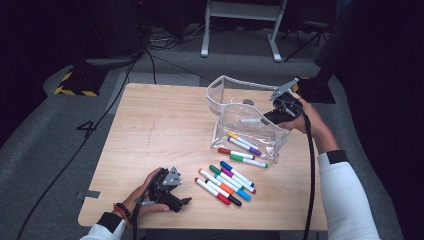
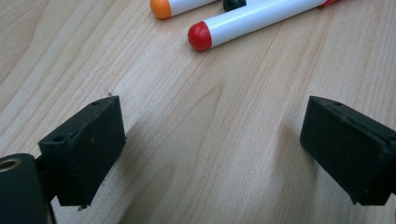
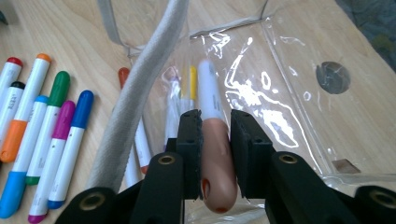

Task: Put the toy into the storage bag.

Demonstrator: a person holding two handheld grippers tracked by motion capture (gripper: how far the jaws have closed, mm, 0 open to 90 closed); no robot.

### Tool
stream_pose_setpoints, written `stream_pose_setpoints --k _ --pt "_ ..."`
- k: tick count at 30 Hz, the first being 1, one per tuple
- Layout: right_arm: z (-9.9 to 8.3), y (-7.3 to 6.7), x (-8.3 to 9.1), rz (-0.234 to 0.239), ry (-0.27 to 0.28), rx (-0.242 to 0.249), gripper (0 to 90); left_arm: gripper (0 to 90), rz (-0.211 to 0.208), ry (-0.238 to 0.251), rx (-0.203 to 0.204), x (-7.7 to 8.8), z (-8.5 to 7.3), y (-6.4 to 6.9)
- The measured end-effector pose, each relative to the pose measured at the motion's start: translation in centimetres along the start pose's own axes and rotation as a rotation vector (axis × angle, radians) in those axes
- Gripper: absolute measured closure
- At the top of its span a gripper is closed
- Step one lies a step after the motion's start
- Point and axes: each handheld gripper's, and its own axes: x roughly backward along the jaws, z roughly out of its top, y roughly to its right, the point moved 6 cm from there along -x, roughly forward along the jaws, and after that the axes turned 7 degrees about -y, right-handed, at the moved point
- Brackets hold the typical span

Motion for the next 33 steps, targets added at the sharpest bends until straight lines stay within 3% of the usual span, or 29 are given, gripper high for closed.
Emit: stream_pose_setpoints --k 4,8,11,15,19,25,33 --pt "0.1 0.1 0.0 -0.035 -0.004 -0.002 67.4 7.0 0.0 0.0 0.0 0.0 0.0 0.0" --pt "0.0 0.5 0.5 -0.079 0.026 -0.018 61.9 7.0 0.0 0.0 0.0 0.0 0.0 0.0" --pt "-0.2 1.1 1.4 -0.133 0.072 -0.061 55.1 7.0 0.0 0.0 0.0 0.0 0.0 0.0" --pt "-0.9 1.5 3.1 -0.17 0.146 -0.094 51.2 7.0 -0.001 0.0 0.0 0.0 0.0 0.0" --pt "-1.5 1.5 5.4 -0.187 0.255 -0.131 46.1 6.9 -0.001 0.0 0.0 0.0 0.0 0.0" --pt "-2.8 -0.4 7.9 -0.192 0.352 -0.12 39.0 6.9 -0.001 0.0 0.0 0.0 0.0 0.0" --pt "-5.7 -4.1 9.0 -0.201 0.435 -0.08 39.1 7.0 0.0 0.0 0.0 0.0 0.0 0.0"
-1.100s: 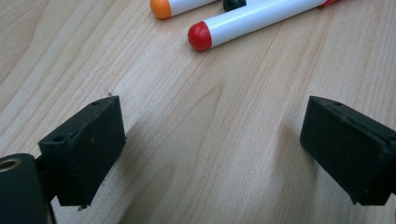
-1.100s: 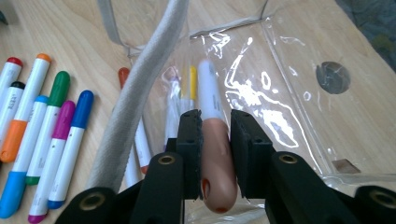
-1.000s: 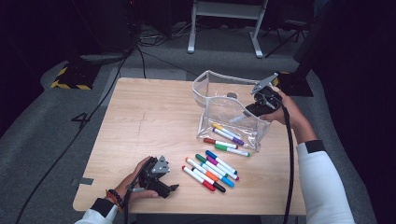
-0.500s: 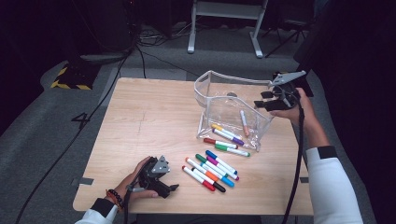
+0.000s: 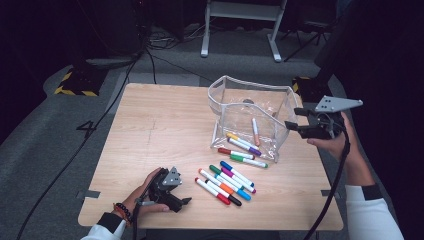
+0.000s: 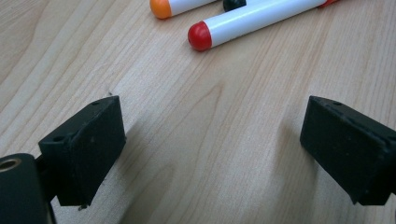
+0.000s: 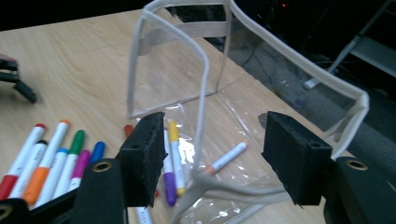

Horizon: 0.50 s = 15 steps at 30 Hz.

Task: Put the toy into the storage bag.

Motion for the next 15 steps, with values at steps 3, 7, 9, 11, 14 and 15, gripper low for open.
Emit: stream_pose_setpoints --k 3,7,9,11,14,15 --pt "-1.2 -1.3 0.5 0.016 0.023 0.011 39.6 7.0 0.0 0.0 0.0 0.0 0.0 0.0" --pt "-3.0 -2.6 0.5 0.019 0.018 0.022 39.8 7.0 0.0 0.0 -0.001 0.0 0.0 0.0" --pt "-3.8 -3.3 0.4 0.031 0.024 0.014 40.1 7.0 0.0 0.0 -0.001 0.0 0.0 0.0" --pt "-4.7 -3.9 0.2 0.032 0.017 0.02 41.4 7.0 0.0 0.0 0.0 0.0 0.0 0.0" --pt "-6.0 -5.0 -0.4 0.052 0.013 0.023 41.7 7.0 0.001 -0.001 -0.001 0.0 0.0 0.0" --pt "-6.4 -5.4 -0.7 0.056 0.004 0.024 41.9 7.0 0.001 -0.001 -0.001 0.0 0.0 0.0"
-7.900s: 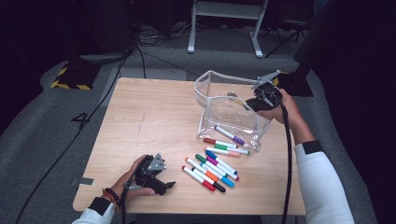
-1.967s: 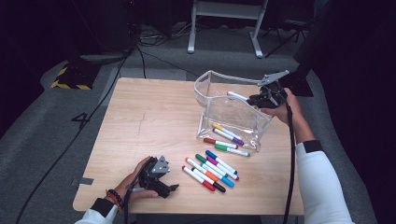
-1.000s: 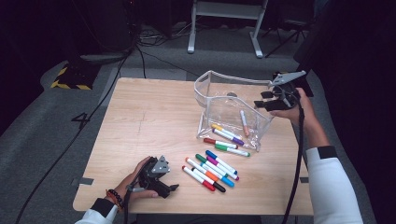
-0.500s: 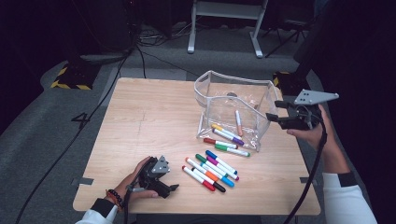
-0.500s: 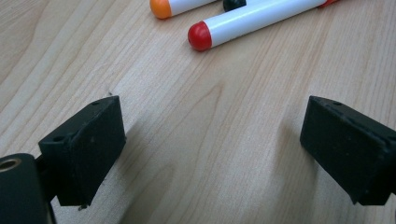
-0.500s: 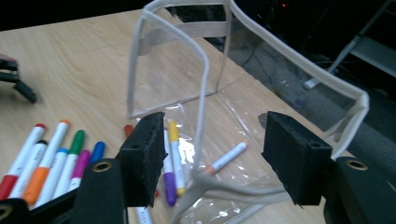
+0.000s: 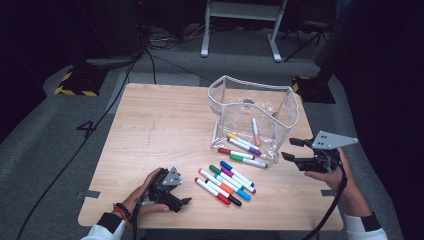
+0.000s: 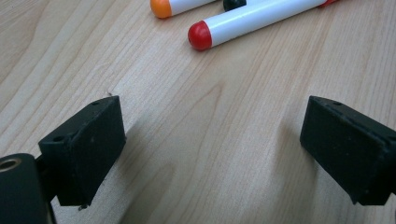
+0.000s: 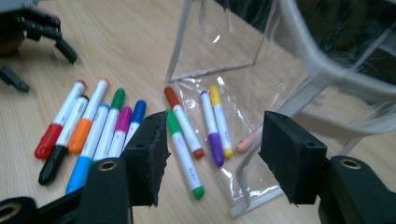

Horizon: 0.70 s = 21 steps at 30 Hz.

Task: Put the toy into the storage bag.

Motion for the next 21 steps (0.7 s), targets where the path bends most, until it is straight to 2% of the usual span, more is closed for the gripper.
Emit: stream_pose_setpoints --k 5,9,12,15,18,21 --pt "-2.0 -1.5 -2.0 0.027 -0.041 0.009 42.4 7.0 0.0 0.0 0.0 0.0 0.0 0.0" --pt "-3.2 -2.5 -4.2 0.086 -0.064 -0.015 42.5 6.9 0.0 0.0 0.001 0.0 0.0 0.0" --pt "-4.0 -3.1 -6.2 0.118 -0.098 -0.014 43.4 7.0 -0.001 0.0 0.0 0.0 0.0 0.0" --pt "-4.5 -3.8 -8.3 0.132 -0.146 0.02 43.6 7.0 -0.001 0.0 0.0 0.0 0.0 0.0" --pt "-4.6 -4.0 -10.1 0.15 -0.161 0.019 44.3 7.0 -0.001 0.0 0.0 0.0 0.0 0.0" --pt "-4.4 -3.8 -11.8 0.164 -0.155 -0.005 44.7 7.0 -0.001 0.0 -0.001 0.0 0.0 0.0"
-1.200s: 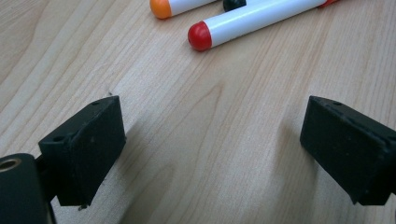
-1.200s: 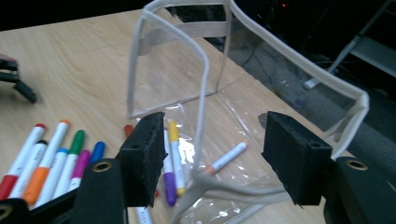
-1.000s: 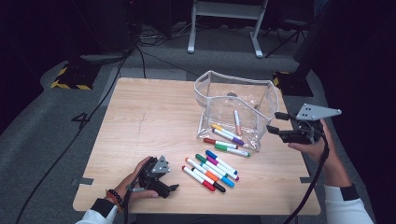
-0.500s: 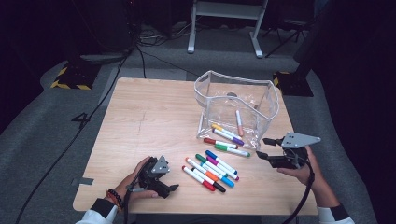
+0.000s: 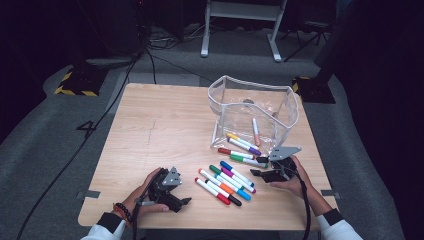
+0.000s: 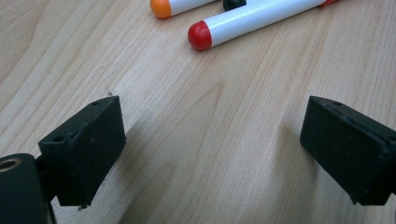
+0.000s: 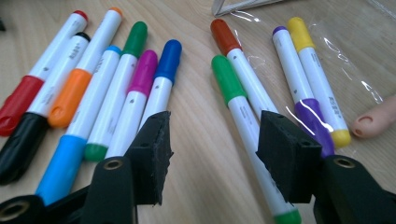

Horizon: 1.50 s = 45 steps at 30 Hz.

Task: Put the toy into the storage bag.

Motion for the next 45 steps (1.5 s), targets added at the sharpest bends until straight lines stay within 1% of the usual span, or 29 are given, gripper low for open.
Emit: stream_pose_setpoints --k 1,2,3,5,8,10,14,18,20,23,25,28,29,32,35,39,40,42,45 --pt "0.2 0.1 -0.4 -0.004 -0.002 0.003 45.0 7.0 0.0 0.0 0.0 0.0 0.0 0.0" --pt "0.2 0.1 -0.4 -0.004 -0.002 0.003 45.0 7.0 0.0 0.0 0.0 0.0 0.0 0.0" --pt "0.3 0.3 -0.8 -0.013 -0.01 0.007 45.0 7.0 -0.001 0.0 -0.002 0.0 0.0 0.0" --pt "0.7 0.4 -2.0 -0.01 -0.021 0.011 45.8 7.0 -0.002 0.0 -0.003 0.0 0.0 0.0" --pt "0.9 0.5 -2.8 0.002 -0.031 0.011 48.0 7.0 -0.002 0.0 -0.003 0.0 0.0 0.0" --pt "1.2 0.5 -3.5 -0.009 -0.037 0.027 48.3 7.0 -0.002 0.0 -0.003 0.0 0.0 0.0" --pt "1.7 0.7 -4.0 -0.005 -0.03 0.02 50.0 7.0 -0.002 0.0 -0.003 0.0 0.0 0.0" --pt "1.9 0.7 -5.0 -0.006 -0.055 0.031 50.5 7.0 -0.002 0.0 -0.003 0.0 0.0 0.0" --pt "1.8 0.7 -5.5 -0.005 -0.067 0.028 51.9 7.0 -0.002 0.0 -0.003 0.0 0.0 0.0" --pt "1.9 0.7 -5.8 0.016 -0.061 0.008 57.8 7.0 -0.002 0.0 -0.003 0.0 0.0 0.0" --pt "1.9 0.6 -5.8 0.04 -0.059 0.007 65.8 7.0 -0.002 0.0 -0.003 0.0 0.0 0.0" --pt "1.8 0.5 -5.7 0.037 -0.057 0.007 73.4 7.0 -0.002 0.0 -0.003 0.0 0.0 0.0" --pt "1.7 0.4 -5.6 0.038 -0.054 0.009 74.5 7.0 -0.002 0.0 -0.003 0.0 0.0 0.0" --pt "1.3 0.3 -5.3 0.028 -0.054 0.0 74.9 7.0 -0.002 0.0 -0.004 0.0 0.0 0.0" --pt "0.8 0.3 -4.8 0.02 -0.058 0.002 75.0 7.0 -0.003 -0.002 -0.006 0.1 -0.1 0.0" --pt "0.6 0.3 -4.1 0.031 -0.043 -0.002 75.1 7.0 -0.003 -0.001 -0.005 0.1 -0.1 0.0" --pt "0.6 0.3 -3.2 0.027 -0.021 -0.003 75.2 7.0 -0.003 -0.001 -0.005 0.1 -0.1 0.0" --pt "0.7 0.4 -2.4 0.025 0.002 -0.01 75.1 7.0 -0.004 -0.001 -0.005 0.1 -0.1 0.0" --pt "1.1 0.4 -0.6 0.019 0.052 -0.011 75.2 7.0 -0.003 -0.001 -0.005 0.1 -0.1 0.0"
